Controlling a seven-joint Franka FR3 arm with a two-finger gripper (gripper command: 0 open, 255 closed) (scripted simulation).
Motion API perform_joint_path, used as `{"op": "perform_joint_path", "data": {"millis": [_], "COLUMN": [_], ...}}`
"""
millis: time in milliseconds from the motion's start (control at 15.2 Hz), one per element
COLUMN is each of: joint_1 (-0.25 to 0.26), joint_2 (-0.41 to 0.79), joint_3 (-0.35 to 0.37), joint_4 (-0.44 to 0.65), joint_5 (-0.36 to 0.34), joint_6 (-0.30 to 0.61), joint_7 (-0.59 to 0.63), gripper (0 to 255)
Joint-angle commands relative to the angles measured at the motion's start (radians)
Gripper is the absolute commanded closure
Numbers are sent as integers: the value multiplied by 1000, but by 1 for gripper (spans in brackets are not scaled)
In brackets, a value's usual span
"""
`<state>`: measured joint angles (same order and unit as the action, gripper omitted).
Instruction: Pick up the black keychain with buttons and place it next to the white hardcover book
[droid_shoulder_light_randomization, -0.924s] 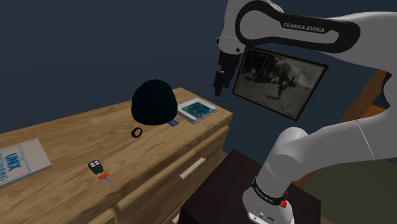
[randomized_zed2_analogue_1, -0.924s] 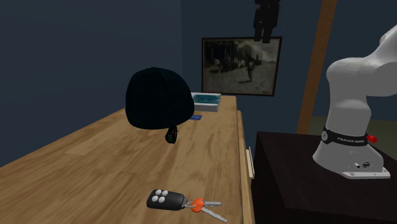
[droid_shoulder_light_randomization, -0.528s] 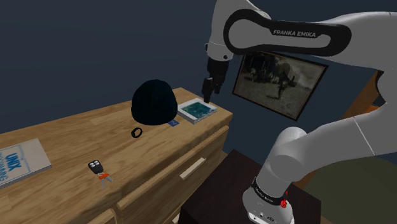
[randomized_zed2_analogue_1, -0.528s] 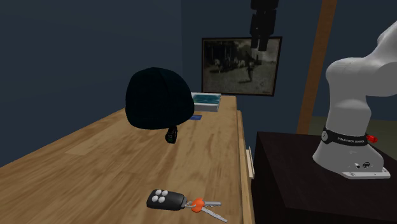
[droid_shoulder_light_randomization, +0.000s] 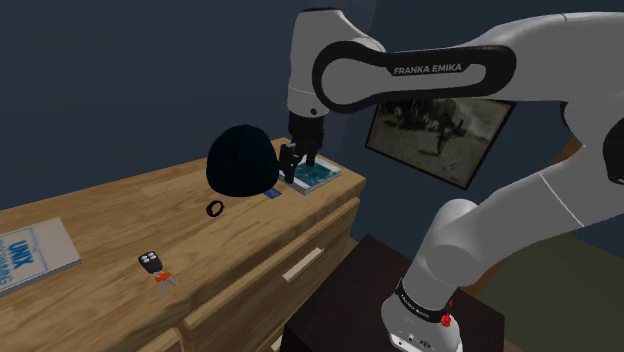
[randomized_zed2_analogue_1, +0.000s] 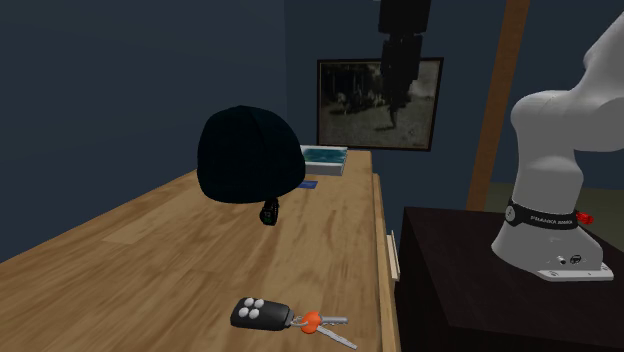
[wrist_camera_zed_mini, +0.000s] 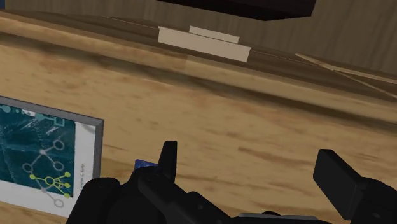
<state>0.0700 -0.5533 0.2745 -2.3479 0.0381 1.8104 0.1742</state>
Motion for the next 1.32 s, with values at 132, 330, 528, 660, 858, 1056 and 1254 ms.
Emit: {"op": "perform_joint_path", "data": {"millis": [132, 330, 528, 660, 858, 1056, 1254], "joint_1": [12, 16, 18, 21, 29, 49, 84], "joint_2": [103, 192, 290, 360, 472, 591, 715], "joint_3": [74, 129, 181, 214, 257, 288, 302], "joint_4": [31, 69, 119, 159, 228, 309, 403], "joint_5": [15, 10, -11, -35, -86, -153, -227], "joint_6": [77, 128, 174, 200, 232, 251, 258], "joint_7": [94, 166, 243, 298, 385, 476, 563], "gripper": [0, 0, 0, 0, 0, 0, 0]}}
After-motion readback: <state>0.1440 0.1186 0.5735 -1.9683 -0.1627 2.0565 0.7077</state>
